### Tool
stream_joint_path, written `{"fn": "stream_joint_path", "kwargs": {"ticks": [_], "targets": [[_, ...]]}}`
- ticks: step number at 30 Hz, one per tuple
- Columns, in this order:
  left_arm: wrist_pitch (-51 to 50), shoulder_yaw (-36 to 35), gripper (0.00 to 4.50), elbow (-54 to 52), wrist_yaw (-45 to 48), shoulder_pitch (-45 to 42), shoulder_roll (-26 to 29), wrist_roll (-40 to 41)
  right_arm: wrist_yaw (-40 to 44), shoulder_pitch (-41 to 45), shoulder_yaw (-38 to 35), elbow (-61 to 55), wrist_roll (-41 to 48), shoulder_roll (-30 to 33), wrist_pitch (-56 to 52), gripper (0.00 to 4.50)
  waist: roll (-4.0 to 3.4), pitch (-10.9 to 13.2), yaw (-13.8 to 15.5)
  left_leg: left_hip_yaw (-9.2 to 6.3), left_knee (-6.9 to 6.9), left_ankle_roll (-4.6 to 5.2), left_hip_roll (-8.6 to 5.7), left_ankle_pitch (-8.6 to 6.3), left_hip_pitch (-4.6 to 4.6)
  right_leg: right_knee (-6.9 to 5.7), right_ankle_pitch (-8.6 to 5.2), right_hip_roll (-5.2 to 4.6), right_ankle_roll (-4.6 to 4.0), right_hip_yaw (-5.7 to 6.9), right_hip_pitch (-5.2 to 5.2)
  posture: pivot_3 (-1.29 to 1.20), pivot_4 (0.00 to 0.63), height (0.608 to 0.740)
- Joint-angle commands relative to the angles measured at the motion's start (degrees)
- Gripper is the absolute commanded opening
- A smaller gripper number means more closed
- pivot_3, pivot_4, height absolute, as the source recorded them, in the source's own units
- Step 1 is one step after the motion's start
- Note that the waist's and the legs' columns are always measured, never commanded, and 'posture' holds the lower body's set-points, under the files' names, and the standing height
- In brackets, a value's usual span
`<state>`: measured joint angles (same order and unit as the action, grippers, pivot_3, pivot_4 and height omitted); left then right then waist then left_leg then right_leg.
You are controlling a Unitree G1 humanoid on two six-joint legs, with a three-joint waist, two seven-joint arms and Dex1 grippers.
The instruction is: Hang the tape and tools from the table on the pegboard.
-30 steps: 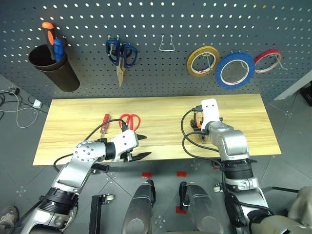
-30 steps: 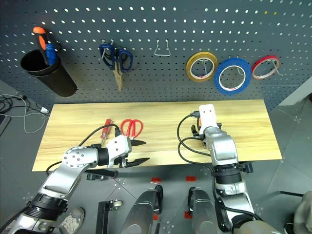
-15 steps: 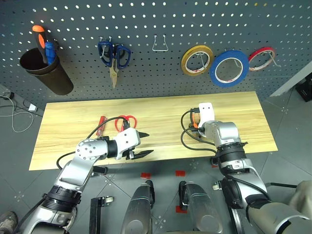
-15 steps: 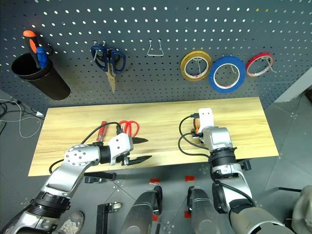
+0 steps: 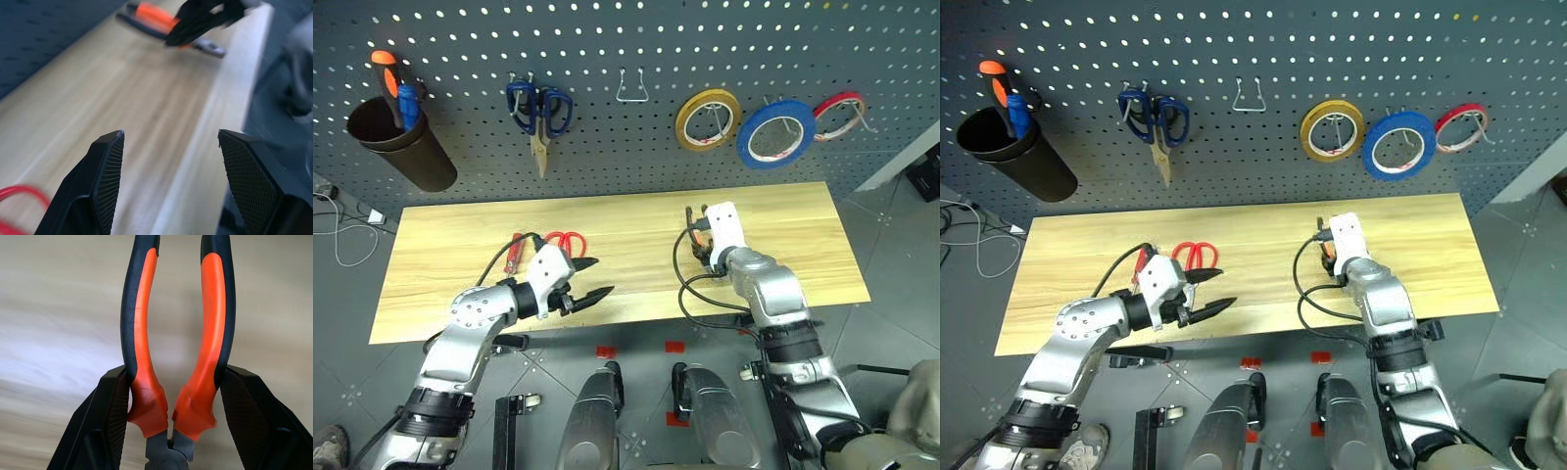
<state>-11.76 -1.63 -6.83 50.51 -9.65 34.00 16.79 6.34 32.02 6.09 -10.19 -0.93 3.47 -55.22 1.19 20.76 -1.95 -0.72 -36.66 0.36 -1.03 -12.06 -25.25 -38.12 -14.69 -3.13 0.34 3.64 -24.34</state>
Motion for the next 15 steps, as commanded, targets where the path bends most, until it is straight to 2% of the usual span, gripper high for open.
{"fn": "stream_joint_path", "kwargs": {"ticks": [1, 3, 6, 11, 15], "targets": [[-6.47, -5.70, 3.23, -8.49, -2.96, 2.03, 0.11, 6.87, -1.68, 0.60, 4.86, -16.50, 0.52, -4.44, 0.05, 2.49, 0.01, 0.00, -0.02, -0.01, 0.00, -0.01, 0.03, 0.00, 0.01, -0.01, 0.00, 0.03, 0.00, 0.00, 0.00, 0.00, 0.351, 0.740], [-9.40, -7.81, 3.23, -11.09, -4.51, 2.85, 0.18, 9.13, -1.82, 3.29, 6.54, -18.46, 0.09, -6.05, 2.71, 2.49, 0.01, -0.01, 0.04, -0.06, 0.00, -0.03, 0.06, 0.01, 0.06, -0.01, -0.01, 0.05, 0.01, 0.06, 0.05, 0.01, 0.349, 0.740], [-11.60, -9.40, 3.23, -13.59, -7.60, 2.93, -0.24, 10.18, -2.14, 11.38, 7.07, -15.11, -1.76, -6.52, 12.63, 2.49, 0.01, 0.00, 0.31, -0.07, -0.04, -0.05, 0.03, 0.01, 0.09, 0.01, 0.00, 0.04, 0.01, 0.06, 0.09, 0.03, 0.341, 0.740], [-15.11, -9.73, 3.23, -14.44, -12.42, -1.51, -0.79, 11.21, -3.18, 20.99, 6.06, -1.72, -4.20, -5.63, 29.25, 2.49, 0.19, -0.11, 1.41, -0.16, -0.09, -0.33, -0.05, 0.18, 0.11, -0.01, 0.01, 0.03, 0.03, 0.12, 0.16, 0.06, 0.329, 0.740], [-16.23, -8.18, 3.23, -13.01, -15.52, -7.19, -0.24, 8.33, -5.60, 29.00, 3.97, 12.24, -5.57, -5.42, 42.00, 2.49, 0.20, -0.11, 1.92, -0.16, -0.08, -0.42, -0.07, 0.24, 0.12, -0.08, 0.02, 0.03, 0.00, 0.13, 0.15, 0.07, 0.325, 0.740]]}}
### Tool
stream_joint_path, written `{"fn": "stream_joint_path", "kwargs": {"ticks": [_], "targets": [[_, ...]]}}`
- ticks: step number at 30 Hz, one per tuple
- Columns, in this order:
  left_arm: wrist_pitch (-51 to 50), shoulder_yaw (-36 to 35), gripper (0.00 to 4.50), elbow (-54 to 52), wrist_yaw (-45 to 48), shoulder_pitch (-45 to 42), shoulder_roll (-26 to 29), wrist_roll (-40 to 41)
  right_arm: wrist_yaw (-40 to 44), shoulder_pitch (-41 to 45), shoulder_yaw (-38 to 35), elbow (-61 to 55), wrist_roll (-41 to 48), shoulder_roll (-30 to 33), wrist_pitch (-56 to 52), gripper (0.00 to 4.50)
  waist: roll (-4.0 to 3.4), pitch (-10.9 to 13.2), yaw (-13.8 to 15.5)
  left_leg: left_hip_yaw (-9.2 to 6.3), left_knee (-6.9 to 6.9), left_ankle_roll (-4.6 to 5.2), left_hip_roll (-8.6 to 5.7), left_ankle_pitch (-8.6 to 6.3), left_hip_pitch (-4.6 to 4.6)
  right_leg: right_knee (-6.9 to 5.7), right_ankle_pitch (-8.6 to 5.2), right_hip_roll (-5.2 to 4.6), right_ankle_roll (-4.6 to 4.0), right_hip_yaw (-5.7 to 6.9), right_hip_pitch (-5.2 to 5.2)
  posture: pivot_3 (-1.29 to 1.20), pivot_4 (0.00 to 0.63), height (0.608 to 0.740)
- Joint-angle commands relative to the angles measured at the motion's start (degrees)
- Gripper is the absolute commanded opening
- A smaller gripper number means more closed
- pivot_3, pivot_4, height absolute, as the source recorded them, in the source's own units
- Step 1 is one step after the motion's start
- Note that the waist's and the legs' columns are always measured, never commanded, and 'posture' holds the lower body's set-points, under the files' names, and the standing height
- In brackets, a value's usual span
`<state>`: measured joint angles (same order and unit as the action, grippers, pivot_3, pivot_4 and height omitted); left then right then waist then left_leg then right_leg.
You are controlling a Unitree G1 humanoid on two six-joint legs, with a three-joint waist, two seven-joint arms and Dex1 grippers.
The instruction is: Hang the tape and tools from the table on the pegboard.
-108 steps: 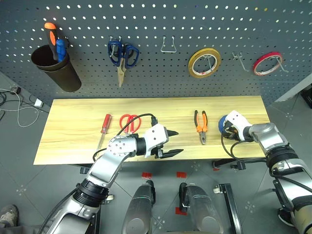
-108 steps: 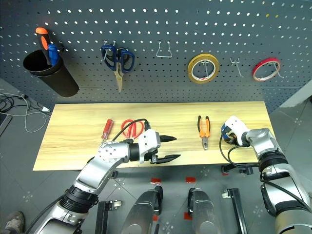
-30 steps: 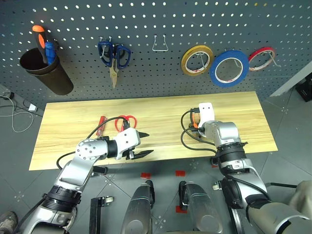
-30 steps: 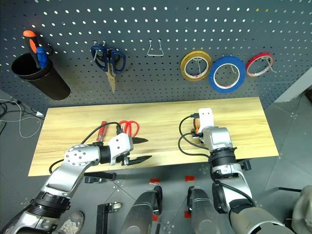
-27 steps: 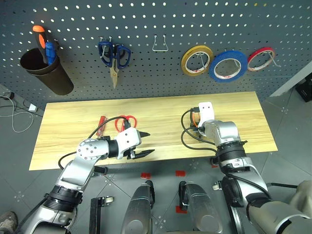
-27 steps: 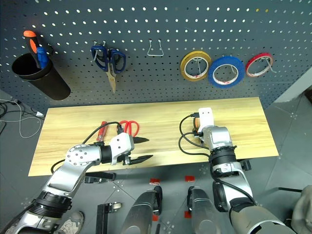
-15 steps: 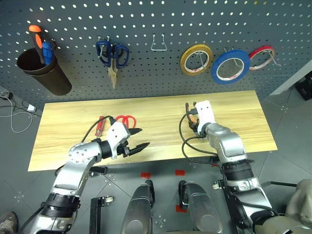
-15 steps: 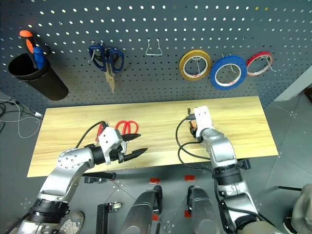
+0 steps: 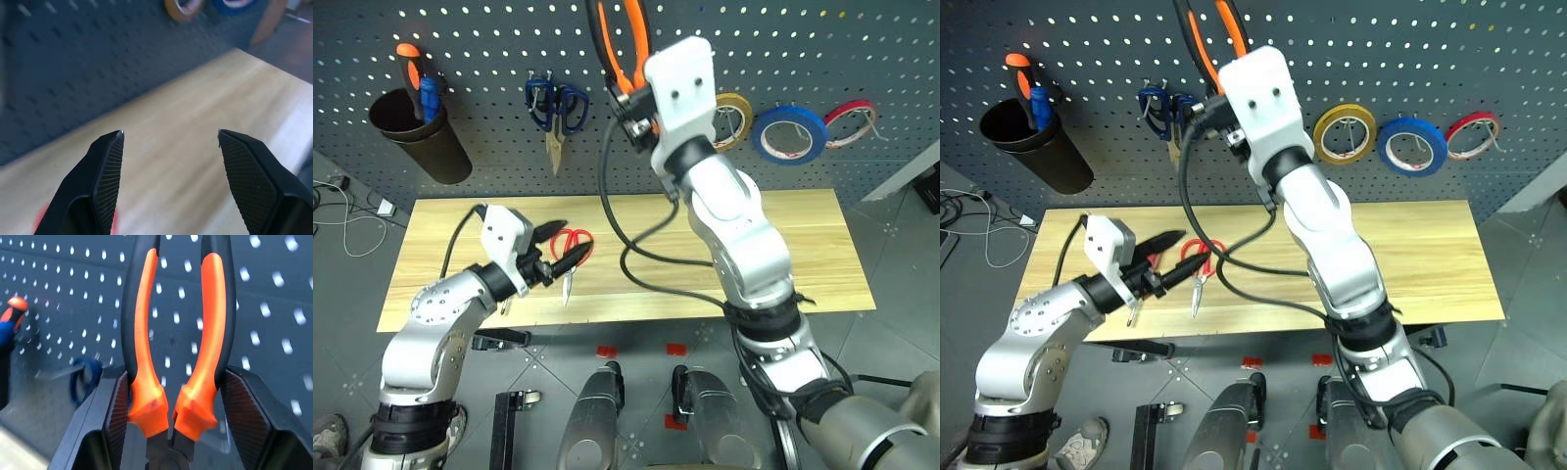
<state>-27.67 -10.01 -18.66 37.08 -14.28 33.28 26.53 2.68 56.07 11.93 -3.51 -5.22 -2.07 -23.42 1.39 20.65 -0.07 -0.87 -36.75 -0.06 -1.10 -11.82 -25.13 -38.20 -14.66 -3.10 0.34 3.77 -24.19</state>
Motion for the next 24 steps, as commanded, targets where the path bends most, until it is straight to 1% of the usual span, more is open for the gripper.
{"fn": "stream_joint_path", "kwargs": {"ticks": [1, 7, 12, 17, 20, 24], "targets": [[-0.37, 0.58, 3.23, -0.92, -2.67, -3.80, 0.26, -1.80, -2.23, 6.33, -2.15, 8.47, -1.51, 0.26, 12.57, 2.49, 0.00, 0.00, 0.06, 0.01, -0.02, 0.00, -0.01, 0.00, 0.00, -0.01, 0.00, 0.00, 0.00, -0.01, 0.01, 0.07, 0.325, 0.740], [-0.93, 2.71, 3.23, 1.19, -4.39, -9.90, -1.34, -2.60, -4.42, 14.33, -3.96, 23.47, -2.53, 1.46, 24.30, 2.49, 0.01, 0.00, 0.07, 0.07, 0.08, -0.02, -0.02, 0.01, -0.02, 0.13, 0.00, -0.03, 0.00, 0.00, 0.00, 0.09, 0.327, 0.740], [0.51, 4.21, 3.23, 3.61, -4.24, -11.51, -2.25, -4.02, -6.11, 18.11, -5.30, 33.73, -3.16, 2.25, 31.85, 2.49, 0.01, 0.00, 0.02, 0.10, 0.11, -0.04, -0.01, 0.02, -0.03, 0.14, 0.00, -0.04, -0.01, -0.01, -0.01, 0.09, 0.342, 0.740], [1.41, 5.14, 3.23, 4.95, -4.08, -12.45, -3.22, -4.85, -7.81, 16.95, -5.80, 41.00, -3.97, 2.95, 37.54, 2.49, 0.02, 0.03, 0.15, 0.09, 0.11, -0.03, 0.00, 0.02, -0.03, 0.12, -0.01, -0.04, -0.01, -0.01, -0.01, 0.12, 0.364, 0.740], [2.18, 5.14, 3.23, 5.98, -3.65, -12.24, -3.31, -5.47, -8.73, 13.27, -6.27, 40.89, -2.99, 1.03, 36.68, 2.49, 0.02, 0.05, 0.20, 0.09, 0.09, -0.03, 0.00, 0.02, -0.02, 0.11, -0.01, -0.05, -0.01, -0.01, 0.01, 0.12, 0.378, 0.740], [3.32, 5.17, 3.23, 7.29, -3.58, -11.93, -3.54, -6.04, -10.22, 12.79, -6.21, 41.37, -3.69, -0.33, 36.09, 2.49, -0.01, 0.13, 0.10, 0.11, 0.09, -0.03, 0.00, 0.03, -0.02, 0.05, 0.00, -0.05, -0.01, -0.05, -0.04, 0.11, 0.379, 0.740]]}}
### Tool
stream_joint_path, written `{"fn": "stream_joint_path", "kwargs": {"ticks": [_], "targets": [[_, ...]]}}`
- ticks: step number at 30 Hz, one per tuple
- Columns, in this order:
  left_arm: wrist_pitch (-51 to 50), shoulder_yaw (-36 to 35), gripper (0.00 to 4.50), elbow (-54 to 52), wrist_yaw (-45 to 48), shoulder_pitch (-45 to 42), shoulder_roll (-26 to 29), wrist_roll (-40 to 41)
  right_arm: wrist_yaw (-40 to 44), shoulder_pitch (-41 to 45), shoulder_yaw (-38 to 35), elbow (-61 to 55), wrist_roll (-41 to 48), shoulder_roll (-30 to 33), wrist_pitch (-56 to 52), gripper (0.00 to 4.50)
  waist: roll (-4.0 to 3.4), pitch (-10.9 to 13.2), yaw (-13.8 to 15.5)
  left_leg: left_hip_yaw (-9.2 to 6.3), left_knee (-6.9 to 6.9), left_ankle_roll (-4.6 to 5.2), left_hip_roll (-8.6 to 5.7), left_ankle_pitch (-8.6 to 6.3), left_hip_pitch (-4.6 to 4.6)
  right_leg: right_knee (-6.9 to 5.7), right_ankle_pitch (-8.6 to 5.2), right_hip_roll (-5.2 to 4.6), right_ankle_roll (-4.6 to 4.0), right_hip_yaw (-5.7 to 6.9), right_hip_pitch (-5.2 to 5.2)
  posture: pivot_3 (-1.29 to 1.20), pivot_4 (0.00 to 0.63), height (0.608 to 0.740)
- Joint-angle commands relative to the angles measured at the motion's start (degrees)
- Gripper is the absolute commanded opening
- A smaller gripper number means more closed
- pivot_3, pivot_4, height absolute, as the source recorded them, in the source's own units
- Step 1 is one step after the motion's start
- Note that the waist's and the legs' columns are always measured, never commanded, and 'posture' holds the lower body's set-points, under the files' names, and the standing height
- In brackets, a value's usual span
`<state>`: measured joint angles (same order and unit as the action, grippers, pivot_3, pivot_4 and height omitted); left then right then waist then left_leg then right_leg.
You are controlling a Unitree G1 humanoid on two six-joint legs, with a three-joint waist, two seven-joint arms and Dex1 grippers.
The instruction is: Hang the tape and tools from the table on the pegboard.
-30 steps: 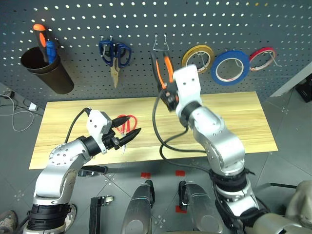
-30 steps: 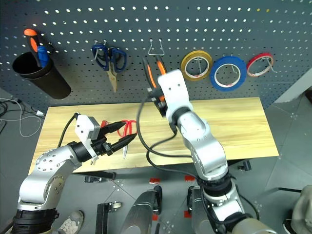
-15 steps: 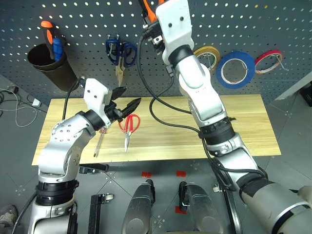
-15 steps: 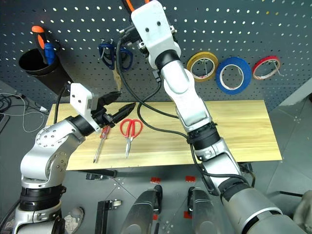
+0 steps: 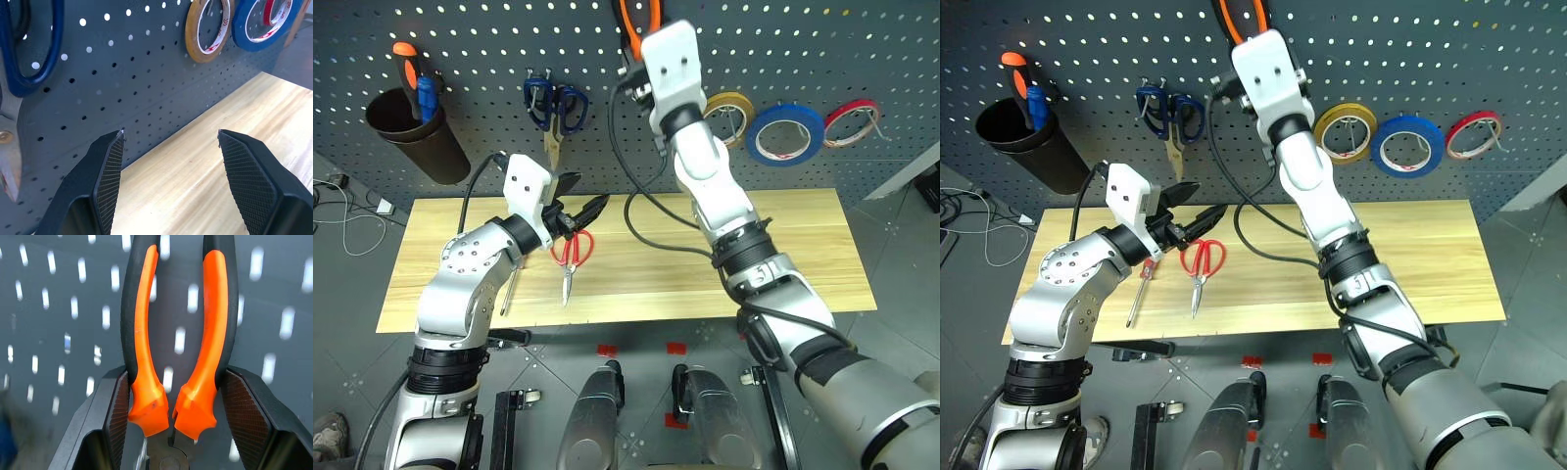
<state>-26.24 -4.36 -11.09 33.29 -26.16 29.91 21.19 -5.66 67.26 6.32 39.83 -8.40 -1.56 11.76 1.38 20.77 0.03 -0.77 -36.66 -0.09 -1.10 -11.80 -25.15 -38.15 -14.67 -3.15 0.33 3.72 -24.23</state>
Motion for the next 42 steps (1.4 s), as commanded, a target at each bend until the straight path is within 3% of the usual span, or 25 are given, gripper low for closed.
{"fn": "stream_joint_path", "kwargs": {"ticks": [1, 7, 13, 15, 21, 25, 30, 39, 42], "targets": [[2.34, -0.28, 3.23, 0.09, 0.13, 0.08, -0.33, -0.96, -2.29, 1.35, -0.52, -1.68, -0.78, -0.97, 0.90, 2.49, -0.01, 0.01, 0.01, -0.01, 0.00, 0.00, 0.01, 0.00, 0.00, 0.00, 0.00, 0.00, 0.00, 0.01, -0.01, 0.11, 0.379, 0.740], [4.43, 0.31, 3.23, 1.92, -1.83, 1.86, -1.86, -3.84, -1.63, -2.65, -2.54, -4.60, 2.25, -1.99, -4.32, 2.49, 0.00, 0.00, 0.07, -0.01, 0.00, 0.00, 0.00, 0.00, 0.01, 0.03, 0.00, 0.00, 0.00, 0.00, 0.03, 0.10, 0.373, 0.740], [3.45, 0.53, 3.23, 2.59, -3.57, 4.00, -4.07, -4.82, 0.62, -6.54, -3.49, -12.66, 3.92, -1.49, -11.71, 4.43, 0.00, 0.00, 0.09, -0.04, -0.03, 0.01, 0.00, -0.01, 0.01, 0.01, 0.00, -0.01, 0.00, 0.02, 0.06, 0.07, 0.369, 0.740], [2.86, 0.74, 3.23, 2.43, -4.43, 4.80, -4.54, -5.48, 1.99, -8.69, -3.19, -17.11, 4.08, -1.12, -14.88, 4.47, 0.00, 0.00, 0.07, -0.04, -0.04, 0.02, 0.00, -0.01, 0.01, 0.01, 0.00, -0.01, 0.00, 0.01, 0.05, 0.06, 0.368, 0.740], [-7.60, -0.09, 4.46, -3.07, -14.62, 14.86, -6.66, -8.85, 18.18, -28.81, 2.50, -49.73, 14.07, 3.64, -37.73, 4.50, 0.03, -0.04, -0.08, -0.03, 0.03, 0.09, 0.01, -0.06, -0.03, 0.11, 0.00, -0.01, 0.00, -0.02, 0.08, 0.04, 0.364, 0.740], [-16.51, -0.41, 4.46, -4.35, -20.69, 18.83, -8.28, -10.99, 27.02, -40.51, 4.96, -67.34, 24.08, 10.88, -51.66, 4.50, 0.02, -0.03, -0.05, -0.09, 0.00, 0.39, 0.02, -0.25, -0.07, 0.14, 0.00, -0.02, 0.00, -0.01, 0.06, 0.03, 0.361, 0.740], [-20.69, -0.27, 4.46, 3.01, -24.45, 15.09, -10.99, -12.35, 30.87, -47.16, 7.59, -74.53, 26.86, 17.37, -57.16, 4.50, 0.02, -0.05, 0.03, -0.19, -0.10, 0.36, 0.07, -0.23, 0.06, 0.05, -0.17, 0.02, 0.29, 0.06, 0.15, 0.01, 0.356, 0.740], [-18.50, 1.53, 4.46, 20.96, -26.02, 6.31, -14.50, -14.85, 33.40, -45.90, 8.23, -74.40, 28.63, 19.63, -58.13, 4.50, 0.14, -0.15, 0.03, -0.12, -0.25, 0.36, 0.05, -0.21, 0.06, -0.04, -0.07, 0.02, 0.42, 0.06, 0.17, 0.00, 0.345, 0.740], [-18.44, 2.40, 3.91, 24.54, -24.28, 4.86, -14.17, -14.99, 34.51, -45.58, 7.73, -74.12, 29.92, 20.27, -58.77, 4.50, 0.14, -0.20, 0.02, -0.12, -0.22, 0.35, 0.05, -0.21, 0.06, -0.02, 0.08, 0.02, 0.15, 0.07, 0.18, -0.01, 0.340, 0.740]]}}
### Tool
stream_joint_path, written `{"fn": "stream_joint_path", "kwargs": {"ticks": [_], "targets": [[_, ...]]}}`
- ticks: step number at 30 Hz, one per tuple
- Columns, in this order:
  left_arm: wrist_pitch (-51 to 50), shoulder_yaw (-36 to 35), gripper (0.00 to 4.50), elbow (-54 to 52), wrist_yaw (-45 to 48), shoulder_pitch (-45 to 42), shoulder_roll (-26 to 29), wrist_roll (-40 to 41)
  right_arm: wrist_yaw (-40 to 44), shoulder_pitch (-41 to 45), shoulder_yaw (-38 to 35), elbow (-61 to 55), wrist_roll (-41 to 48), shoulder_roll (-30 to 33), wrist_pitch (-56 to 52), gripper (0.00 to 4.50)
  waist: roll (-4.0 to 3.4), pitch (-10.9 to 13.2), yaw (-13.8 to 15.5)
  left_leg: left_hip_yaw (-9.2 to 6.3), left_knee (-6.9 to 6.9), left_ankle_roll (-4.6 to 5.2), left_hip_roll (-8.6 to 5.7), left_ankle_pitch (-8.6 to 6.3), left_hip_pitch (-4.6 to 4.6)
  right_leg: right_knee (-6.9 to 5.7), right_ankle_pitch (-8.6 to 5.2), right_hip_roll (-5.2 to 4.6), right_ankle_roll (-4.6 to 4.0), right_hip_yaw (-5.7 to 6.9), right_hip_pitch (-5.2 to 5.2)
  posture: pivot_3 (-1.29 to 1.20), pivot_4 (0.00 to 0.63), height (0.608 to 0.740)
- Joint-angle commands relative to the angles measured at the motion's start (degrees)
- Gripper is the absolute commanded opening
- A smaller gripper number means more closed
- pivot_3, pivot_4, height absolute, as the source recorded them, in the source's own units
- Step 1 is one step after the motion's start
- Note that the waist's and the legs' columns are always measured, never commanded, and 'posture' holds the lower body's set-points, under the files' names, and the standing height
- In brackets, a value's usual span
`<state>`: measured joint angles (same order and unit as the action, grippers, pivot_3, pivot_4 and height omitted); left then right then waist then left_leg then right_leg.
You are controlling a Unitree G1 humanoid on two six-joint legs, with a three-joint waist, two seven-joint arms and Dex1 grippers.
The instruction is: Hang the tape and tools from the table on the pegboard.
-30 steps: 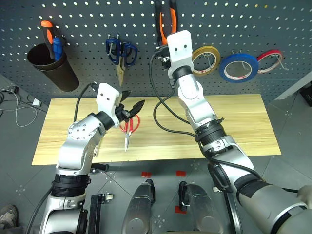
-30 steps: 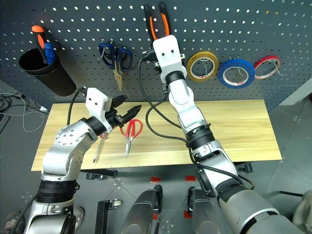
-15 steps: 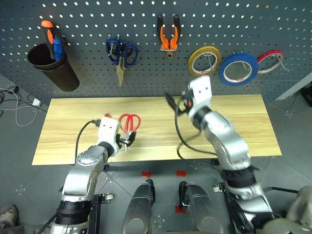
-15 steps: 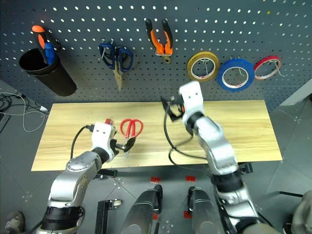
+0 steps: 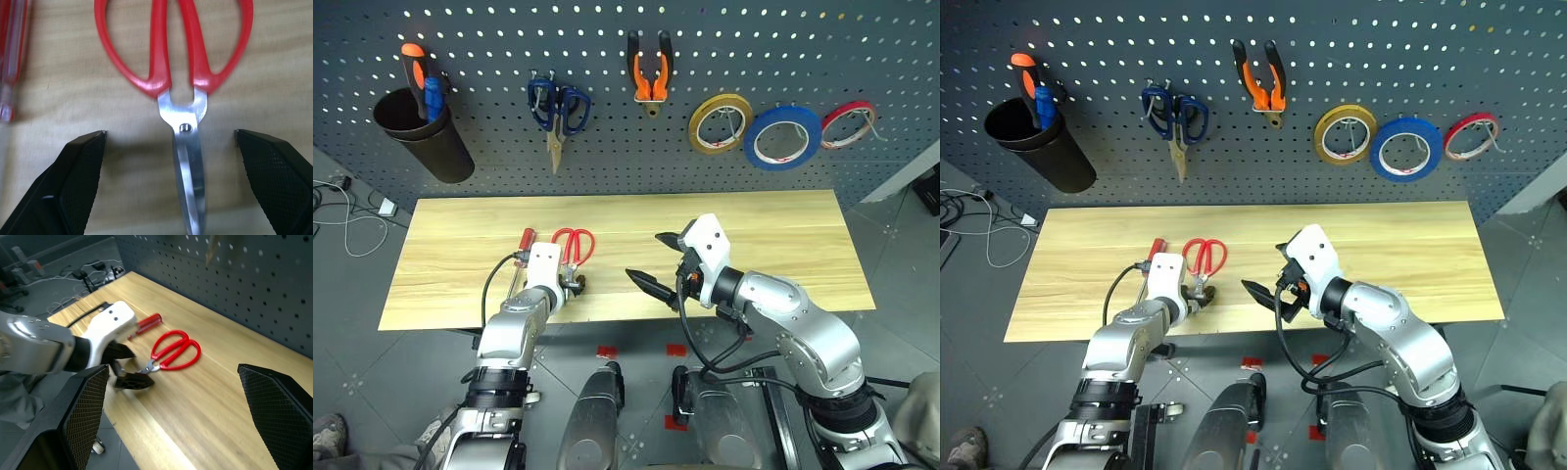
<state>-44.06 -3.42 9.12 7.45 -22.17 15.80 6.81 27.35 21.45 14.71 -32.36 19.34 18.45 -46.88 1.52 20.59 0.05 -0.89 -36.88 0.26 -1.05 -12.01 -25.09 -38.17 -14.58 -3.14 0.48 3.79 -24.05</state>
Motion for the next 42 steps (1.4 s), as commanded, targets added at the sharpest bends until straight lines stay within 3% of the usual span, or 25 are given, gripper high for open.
{"fn": "stream_joint_path", "kwargs": {"ticks": [1, 10, 18, 22, 26, 32, 36, 42], "targets": [[-0.75, 1.82, 3.62, 5.02, 2.40, 0.57, 0.22, -0.62, 2.04, 0.19, -1.06, -2.02, 3.01, 0.50, -0.75, 4.50, -0.01, -0.03, -0.01, 0.01, 0.00, 0.00, 0.00, 0.00, 0.01, 0.01, 0.00, 0.00, 0.00, -0.01, 0.01, -0.01, 0.340, 0.740], [0.01, 2.11, 1.10, 8.67, 5.78, -0.55, 2.40, -1.38, 6.54, 0.31, -1.33, -2.32, 5.90, 5.83, -2.27, 4.50, -0.04, -0.55, -0.01, 0.03, -0.01, -0.01, 0.00, 0.00, 0.13, 0.03, 0.00, -0.03, 0.01, -0.02, 0.11, -0.02, 0.313, 0.740], [-0.31, 0.95, 1.10, 2.25, 8.09, 2.39, 3.96, -0.56, 10.26, -0.60, 0.78, -5.00, 3.92, 14.17, -0.49, 4.50, -0.06, -1.13, -0.20, 0.05, 0.00, -0.02, 0.00, -0.01, 0.17, 0.07, 0.00, -0.03, 0.01, -0.04, 0.16, -0.04, 0.295, 0.740], [2.41, 0.04, 1.10, -9.06, 8.99, 8.33, 5.45, -0.40, 10.54, -1.60, -0.21, -7.03, 3.38, 16.62, 0.96, 4.50, -0.05, -1.15, -0.28, 0.04, 0.02, -0.19, 0.02, 0.07, 0.16, 0.08, 0.00, -0.03, 0.00, -0.02, 0.14, -0.06, 0.289, 0.740], [16.94, 0.78, 1.10, -22.41, 10.84, 17.74, 8.01, -2.79, 10.04, -2.95, -2.00, -9.19, 2.79, 17.85, 3.66, 4.50, -0.02, -1.17, -0.14, 0.07, 0.02, -0.29, 0.03, 0.07, 0.02, 0.19, 0.01, -0.06, -0.01, -0.05, 0.05, -0.06, 0.286, 0.740], [37.67, 0.01, 1.10, -34.32, 4.81, 27.83, 8.27, -11.54, 9.77, -3.53, -3.74, -9.63, 2.53, 17.19, 7.13, 4.50, -0.05, -1.23, 0.05, 0.06, 0.00, -0.05, 0.03, -0.09, -0.02, 0.28, 0.01, -0.08, -0.02, -0.03, 0.06, -0.06, 0.285, 0.740], [41.17, -1.26, 1.10, -37.75, 1.81, 26.86, 7.53, -14.75, 8.77, -2.04, -5.75, -8.20, 3.04, 15.07, 8.30, 4.50, -0.03, -1.25, 0.07, 0.06, -0.02, 0.00, 0.04, -0.10, -0.04, 0.25, 0.00, -0.06, -0.01, 0.00, 0.05, -0.04, 0.282, 0.740], [38.79, -3.05, 1.10, -34.93, 0.31, 15.51, 7.93, -16.43, 8.73, 1.78, -6.02, -3.96, 1.52, 13.50, 10.73, 4.50, -0.01, -1.26, 0.00, 0.08, -0.13, 0.03, 0.03, -0.07, -0.02, 0.12, 0.00, 0.00, 0.01, 0.02, 0.07, -0.03, 0.281, 0.740]]}}
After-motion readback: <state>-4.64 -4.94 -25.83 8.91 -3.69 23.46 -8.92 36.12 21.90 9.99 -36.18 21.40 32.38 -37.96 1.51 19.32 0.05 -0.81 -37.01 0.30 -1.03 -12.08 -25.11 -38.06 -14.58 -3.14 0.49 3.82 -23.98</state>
